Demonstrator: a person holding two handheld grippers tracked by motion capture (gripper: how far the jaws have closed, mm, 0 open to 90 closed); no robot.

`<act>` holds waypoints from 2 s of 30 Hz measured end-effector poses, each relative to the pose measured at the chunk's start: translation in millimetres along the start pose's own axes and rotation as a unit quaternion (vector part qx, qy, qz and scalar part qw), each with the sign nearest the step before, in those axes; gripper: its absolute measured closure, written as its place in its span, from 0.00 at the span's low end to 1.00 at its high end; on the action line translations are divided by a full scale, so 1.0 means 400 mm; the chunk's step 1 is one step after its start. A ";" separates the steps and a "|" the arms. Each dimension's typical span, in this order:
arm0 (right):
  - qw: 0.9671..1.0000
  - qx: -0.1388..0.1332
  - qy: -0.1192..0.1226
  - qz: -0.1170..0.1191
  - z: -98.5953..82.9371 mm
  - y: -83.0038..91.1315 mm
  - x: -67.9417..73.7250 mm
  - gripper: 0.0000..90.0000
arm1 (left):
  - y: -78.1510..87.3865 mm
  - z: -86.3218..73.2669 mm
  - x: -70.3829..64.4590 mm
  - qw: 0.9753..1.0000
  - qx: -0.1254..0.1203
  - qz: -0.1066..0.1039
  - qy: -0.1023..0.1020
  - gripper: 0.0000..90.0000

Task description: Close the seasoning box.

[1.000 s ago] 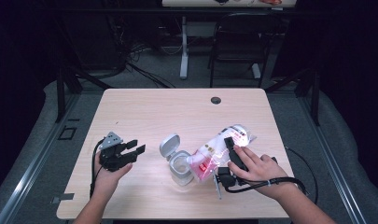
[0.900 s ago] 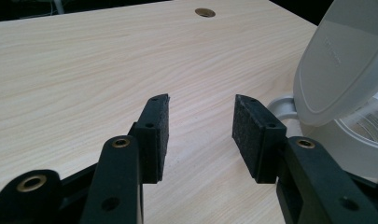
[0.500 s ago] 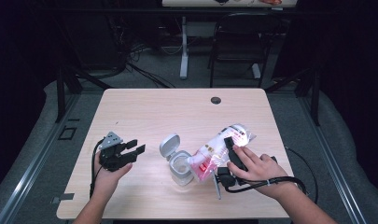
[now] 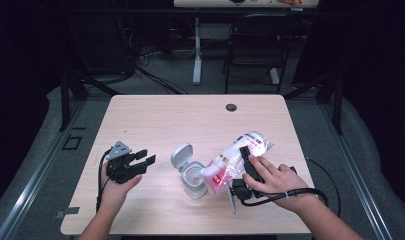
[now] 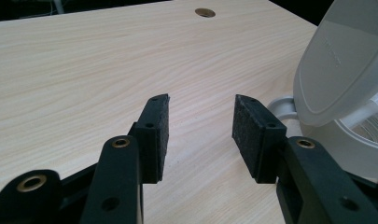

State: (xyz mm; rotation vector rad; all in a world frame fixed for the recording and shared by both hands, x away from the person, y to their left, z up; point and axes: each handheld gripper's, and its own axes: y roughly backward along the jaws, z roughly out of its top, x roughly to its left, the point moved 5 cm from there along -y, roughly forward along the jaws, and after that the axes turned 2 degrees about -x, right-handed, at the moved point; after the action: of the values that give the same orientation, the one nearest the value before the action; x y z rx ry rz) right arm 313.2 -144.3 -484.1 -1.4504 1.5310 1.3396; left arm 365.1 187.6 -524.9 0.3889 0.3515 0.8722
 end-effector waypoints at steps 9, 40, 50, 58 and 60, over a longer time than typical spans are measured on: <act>1.000 -0.007 0.017 -0.001 0.006 0.002 -0.002 0.64 | 0.000 0.000 0.000 1.000 0.000 0.000 0.000 0.63; 1.000 0.009 0.021 0.002 0.010 0.002 -0.014 0.69 | 0.001 0.001 -0.001 1.000 -0.001 0.000 0.001 0.63; 1.000 0.008 0.022 -0.001 0.013 -0.002 -0.015 0.71 | 0.001 0.001 -0.001 1.000 0.000 -0.001 0.000 0.63; 1.000 0.011 0.021 -0.004 0.012 -0.001 -0.019 0.71 | 0.003 0.002 -0.001 1.000 0.002 0.000 0.000 0.63; 1.000 0.013 0.023 -0.007 0.012 0.000 -0.021 0.71 | 0.003 0.002 -0.001 1.000 0.002 0.000 0.000 0.63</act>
State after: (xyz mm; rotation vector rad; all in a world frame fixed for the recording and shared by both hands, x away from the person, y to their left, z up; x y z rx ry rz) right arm 314.0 -137.3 -477.8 -1.4813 1.5593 1.2829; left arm 364.3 187.7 -523.8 0.3929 0.3528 0.8707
